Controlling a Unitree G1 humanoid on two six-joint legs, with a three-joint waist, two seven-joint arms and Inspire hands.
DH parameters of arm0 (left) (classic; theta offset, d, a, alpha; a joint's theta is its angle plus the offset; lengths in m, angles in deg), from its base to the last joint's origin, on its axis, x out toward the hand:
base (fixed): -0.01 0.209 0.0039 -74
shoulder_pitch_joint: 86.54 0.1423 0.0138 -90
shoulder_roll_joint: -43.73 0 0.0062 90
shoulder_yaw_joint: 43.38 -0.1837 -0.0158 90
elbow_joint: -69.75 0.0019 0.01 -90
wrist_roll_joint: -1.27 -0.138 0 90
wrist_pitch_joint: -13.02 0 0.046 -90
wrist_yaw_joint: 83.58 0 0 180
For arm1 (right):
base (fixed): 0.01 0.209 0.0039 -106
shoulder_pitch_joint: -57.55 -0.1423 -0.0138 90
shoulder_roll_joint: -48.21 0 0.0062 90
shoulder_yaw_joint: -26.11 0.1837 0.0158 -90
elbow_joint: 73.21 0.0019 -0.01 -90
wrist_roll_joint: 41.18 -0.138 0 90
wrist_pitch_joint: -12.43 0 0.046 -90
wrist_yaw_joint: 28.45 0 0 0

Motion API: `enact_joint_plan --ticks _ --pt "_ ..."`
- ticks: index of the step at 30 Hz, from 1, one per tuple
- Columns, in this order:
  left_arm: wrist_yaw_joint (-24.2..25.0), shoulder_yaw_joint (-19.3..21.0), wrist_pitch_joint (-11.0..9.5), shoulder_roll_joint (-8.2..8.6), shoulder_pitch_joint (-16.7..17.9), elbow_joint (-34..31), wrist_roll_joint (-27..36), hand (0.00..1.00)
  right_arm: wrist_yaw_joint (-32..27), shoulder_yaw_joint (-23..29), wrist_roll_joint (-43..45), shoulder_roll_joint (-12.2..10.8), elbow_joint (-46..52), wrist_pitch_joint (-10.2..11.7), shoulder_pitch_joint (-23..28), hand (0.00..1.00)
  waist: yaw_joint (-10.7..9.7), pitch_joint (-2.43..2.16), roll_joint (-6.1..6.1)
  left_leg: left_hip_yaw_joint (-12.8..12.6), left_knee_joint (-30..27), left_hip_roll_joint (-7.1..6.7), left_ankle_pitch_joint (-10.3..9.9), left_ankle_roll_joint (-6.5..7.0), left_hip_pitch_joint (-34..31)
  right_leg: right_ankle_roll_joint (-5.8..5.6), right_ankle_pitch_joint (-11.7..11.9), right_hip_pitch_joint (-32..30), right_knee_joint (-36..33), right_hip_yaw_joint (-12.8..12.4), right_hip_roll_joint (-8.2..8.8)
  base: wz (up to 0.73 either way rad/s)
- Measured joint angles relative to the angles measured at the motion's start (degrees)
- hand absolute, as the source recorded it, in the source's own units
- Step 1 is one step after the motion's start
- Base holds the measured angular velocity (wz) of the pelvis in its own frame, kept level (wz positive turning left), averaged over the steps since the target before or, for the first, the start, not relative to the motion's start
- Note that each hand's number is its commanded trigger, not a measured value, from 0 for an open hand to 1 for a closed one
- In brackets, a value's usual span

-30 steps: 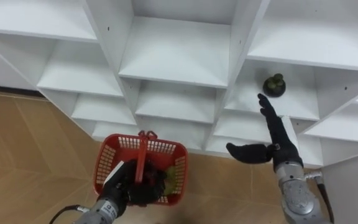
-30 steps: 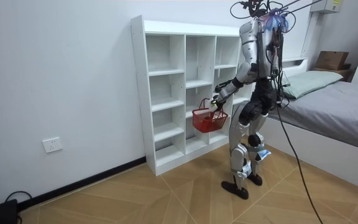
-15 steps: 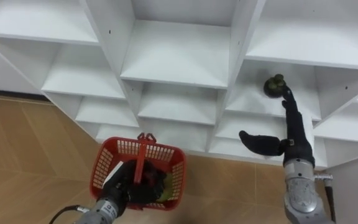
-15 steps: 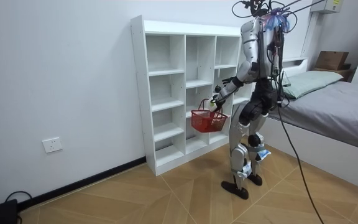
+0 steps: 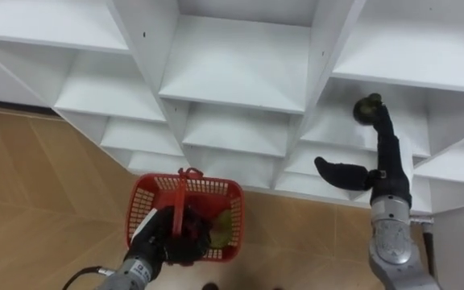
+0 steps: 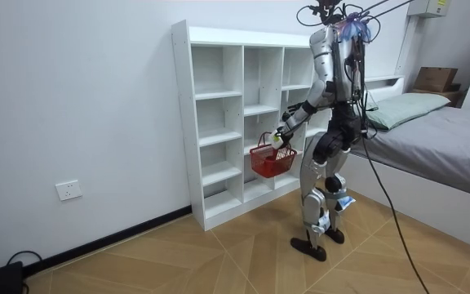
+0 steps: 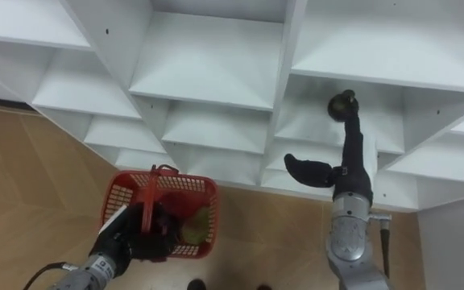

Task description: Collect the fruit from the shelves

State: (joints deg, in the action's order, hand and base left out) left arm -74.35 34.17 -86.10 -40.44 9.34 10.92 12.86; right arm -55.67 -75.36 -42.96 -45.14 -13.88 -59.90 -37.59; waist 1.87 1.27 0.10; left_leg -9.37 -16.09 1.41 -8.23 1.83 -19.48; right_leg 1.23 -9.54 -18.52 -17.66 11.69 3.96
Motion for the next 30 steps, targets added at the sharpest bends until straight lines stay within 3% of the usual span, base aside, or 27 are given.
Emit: enact_joint_plan --ticks 6,10,14,30 --pt "-0.1 0.5 0.0 0.00 -0.2 0.0 0.0 1.00 -2.8 2.3 -0.8 0.1 -0.5 0.1 -1.7 0.00 0.0 -0.01 -0.01 0.1 0.0 -0.02 0.0 0.00 0.0 0.01 0.0 -0.1 -0.1 0.0 0.01 0.00" --pt "-0.1 0.9 0.0 -0.08 -0.1 0.0 0.0 1.00 -5.3 3.9 -1.8 0.3 -1.0 1.3 -1.9 0.00 0.0 -0.02 -0.04 0.2 -0.1 -0.01 0.0 0.00 0.1 0.01 0.0 0.1 -0.1 -0.2 -0.05 0.00" --pt "0.0 0.9 0.0 -0.44 -0.1 0.0 0.0 1.00 -7.5 4.0 -2.3 1.2 -2.8 1.6 -2.5 0.00 0.0 -0.02 -0.04 0.3 -0.1 0.00 0.0 0.00 0.1 0.02 0.0 0.1 -0.2 -0.2 -0.07 0.00" --pt "0.0 0.9 0.0 -1.39 -0.1 -0.1 0.0 1.00 -10.9 4.0 -2.2 1.3 -3.2 2.3 -2.5 0.00 0.0 -0.03 -0.05 0.3 -0.1 0.00 0.0 0.00 0.1 0.01 0.0 0.1 -0.2 -0.2 -0.06 0.00"
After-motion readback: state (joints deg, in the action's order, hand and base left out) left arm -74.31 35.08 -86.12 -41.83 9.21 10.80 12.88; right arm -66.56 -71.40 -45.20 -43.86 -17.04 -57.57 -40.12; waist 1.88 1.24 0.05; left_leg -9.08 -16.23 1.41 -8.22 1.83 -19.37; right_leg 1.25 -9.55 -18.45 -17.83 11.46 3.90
